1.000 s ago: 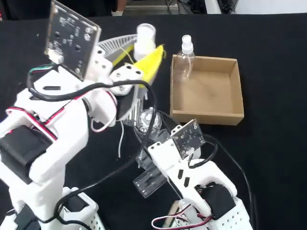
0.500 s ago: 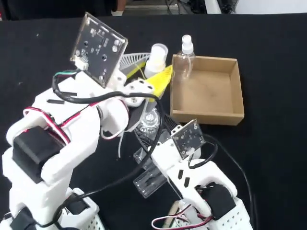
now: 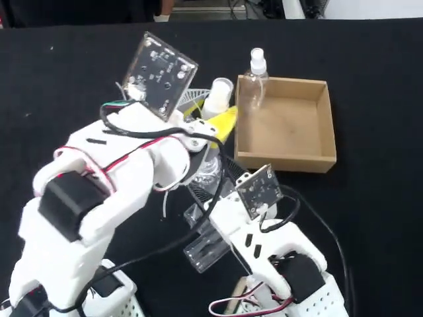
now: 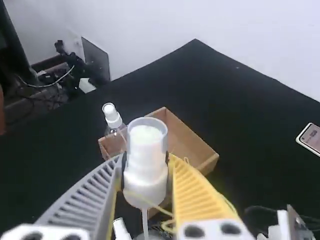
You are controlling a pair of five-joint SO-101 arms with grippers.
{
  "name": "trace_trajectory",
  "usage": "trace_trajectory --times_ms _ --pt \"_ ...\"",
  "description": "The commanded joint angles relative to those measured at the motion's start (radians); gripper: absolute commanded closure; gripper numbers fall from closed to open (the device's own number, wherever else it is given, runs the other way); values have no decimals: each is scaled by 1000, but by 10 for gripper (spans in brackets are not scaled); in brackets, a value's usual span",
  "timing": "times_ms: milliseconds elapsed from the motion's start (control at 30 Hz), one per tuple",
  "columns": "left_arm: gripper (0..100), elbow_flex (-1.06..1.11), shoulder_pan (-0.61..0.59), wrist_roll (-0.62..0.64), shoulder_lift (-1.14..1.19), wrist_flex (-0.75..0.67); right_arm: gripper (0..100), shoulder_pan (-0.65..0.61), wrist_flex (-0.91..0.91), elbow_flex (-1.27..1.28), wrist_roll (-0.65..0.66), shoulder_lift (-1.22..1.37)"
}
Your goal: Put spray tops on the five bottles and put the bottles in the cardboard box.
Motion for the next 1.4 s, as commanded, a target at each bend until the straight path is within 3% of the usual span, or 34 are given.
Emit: trace_trajectory --times_ms 0,533,767,900,1000,1267,1367 --pt "967 38 15 11 -28 -75 987 -11 -28 -2 -5 -15" --pt "966 119 5 11 -29 61 987 -11 -28 -2 -5 -15" --pt "965 130 5 11 -78 60 987 -11 -28 -2 -5 -15" --pt "866 143 5 12 -155 61 987 -11 -28 -1 -5 -15" --pt "804 189 4 94 -207 58 987 -11 -28 -1 -5 -15" --pt "790 338 -4 141 -236 -23 987 -11 -28 -1 -5 -15" --pt "790 323 -59 141 -236 -51 987 -11 -26 -1 -5 -15"
